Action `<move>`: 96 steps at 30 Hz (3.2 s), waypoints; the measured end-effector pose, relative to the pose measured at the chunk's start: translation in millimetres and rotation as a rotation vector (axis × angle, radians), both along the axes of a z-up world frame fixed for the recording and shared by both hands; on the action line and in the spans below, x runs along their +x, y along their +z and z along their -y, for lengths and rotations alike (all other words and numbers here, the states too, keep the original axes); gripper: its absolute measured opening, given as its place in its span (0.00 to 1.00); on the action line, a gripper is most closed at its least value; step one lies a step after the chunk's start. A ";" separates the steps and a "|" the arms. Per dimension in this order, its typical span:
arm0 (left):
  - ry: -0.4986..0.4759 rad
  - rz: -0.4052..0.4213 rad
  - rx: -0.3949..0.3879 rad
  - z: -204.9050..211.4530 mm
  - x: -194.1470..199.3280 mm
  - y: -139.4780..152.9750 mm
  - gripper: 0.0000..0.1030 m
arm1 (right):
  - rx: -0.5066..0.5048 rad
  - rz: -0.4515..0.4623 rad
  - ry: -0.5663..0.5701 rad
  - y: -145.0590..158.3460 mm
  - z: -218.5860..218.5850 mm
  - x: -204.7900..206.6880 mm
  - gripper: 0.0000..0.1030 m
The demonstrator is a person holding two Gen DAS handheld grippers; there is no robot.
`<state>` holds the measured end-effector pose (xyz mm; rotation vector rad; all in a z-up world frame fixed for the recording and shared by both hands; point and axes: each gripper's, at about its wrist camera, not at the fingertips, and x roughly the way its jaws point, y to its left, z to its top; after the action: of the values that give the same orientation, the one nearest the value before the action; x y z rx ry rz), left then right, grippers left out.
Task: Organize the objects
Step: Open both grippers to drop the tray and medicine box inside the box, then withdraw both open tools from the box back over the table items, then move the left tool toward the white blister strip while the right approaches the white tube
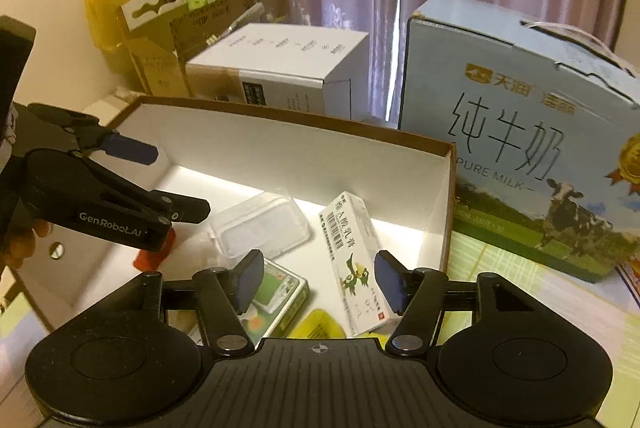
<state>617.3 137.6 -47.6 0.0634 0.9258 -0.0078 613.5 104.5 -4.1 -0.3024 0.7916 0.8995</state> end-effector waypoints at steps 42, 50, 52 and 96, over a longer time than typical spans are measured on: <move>0.077 0.138 -0.090 30.7 -214.8 107.8 0.81 | 0.241 -0.036 -0.146 88.8 105.8 -164.7 0.62; 0.077 0.111 -0.111 39.8 -247.9 101.3 0.81 | 0.220 -0.060 -0.153 80.9 120.9 -190.0 0.62; 0.078 0.102 -0.114 42.5 -255.2 98.1 0.81 | 0.210 -0.060 -0.153 79.1 124.0 -195.2 0.62; 0.083 -0.018 -0.129 70.6 -316.4 38.0 0.81 | 0.083 -0.200 -0.247 14.5 171.7 -249.5 0.62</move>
<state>300.9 66.9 -9.6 -0.0949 0.9437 0.0087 364.1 -67.2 10.4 -0.0401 0.9508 0.7341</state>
